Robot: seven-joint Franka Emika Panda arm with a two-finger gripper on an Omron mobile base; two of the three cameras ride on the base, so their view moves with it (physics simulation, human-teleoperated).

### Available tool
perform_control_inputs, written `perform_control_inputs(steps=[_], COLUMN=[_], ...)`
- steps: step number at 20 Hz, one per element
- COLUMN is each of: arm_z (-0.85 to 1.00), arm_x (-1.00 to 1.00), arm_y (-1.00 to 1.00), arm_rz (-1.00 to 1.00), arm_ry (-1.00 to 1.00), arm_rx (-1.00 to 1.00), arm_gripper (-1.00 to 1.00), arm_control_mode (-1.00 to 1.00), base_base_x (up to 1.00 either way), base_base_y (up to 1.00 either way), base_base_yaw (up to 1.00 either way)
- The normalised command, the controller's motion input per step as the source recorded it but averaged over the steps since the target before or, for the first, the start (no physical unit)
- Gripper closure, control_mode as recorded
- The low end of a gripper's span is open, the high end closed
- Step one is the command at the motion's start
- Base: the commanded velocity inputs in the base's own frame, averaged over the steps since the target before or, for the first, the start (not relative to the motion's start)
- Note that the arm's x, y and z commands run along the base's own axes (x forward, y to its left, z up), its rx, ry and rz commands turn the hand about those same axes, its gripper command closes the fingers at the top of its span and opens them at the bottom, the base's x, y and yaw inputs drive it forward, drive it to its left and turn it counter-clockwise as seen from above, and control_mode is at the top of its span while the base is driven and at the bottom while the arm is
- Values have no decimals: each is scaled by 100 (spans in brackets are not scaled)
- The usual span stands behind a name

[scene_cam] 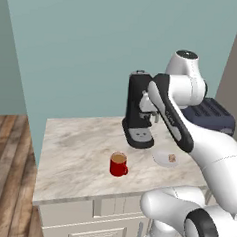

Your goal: Take a sugar cube from the saucer and place it inside the coffee. Then, grab milk from the fridge and place it next to the coffee on the counter to sweeten the coffee.

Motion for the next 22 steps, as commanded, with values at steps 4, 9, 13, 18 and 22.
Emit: perform_control_inputs(steps=[4, 9, 13, 18, 22], arm_z=[-7, -42, -66, -78, -44], arm_x=[-3, -60, -35, -2, 15], arm_y=[-15, -90, -92, -61, -9], arm_rz=[0, -10, -14, -10, -1], arm_ry=[0, 0, 4, 8, 2], arm_rx=[0, 4, 1, -4, -3], arm_gripper=[-100, -100, -100, -100, -100], arm_control_mode=[-100, -100, -100, -100, -100], base_base_x=[0, 0, 0, 0, 0], base_base_y=[0, 0, 0, 0, 0], base_base_yaw=[0, 0, 0, 0, 0])
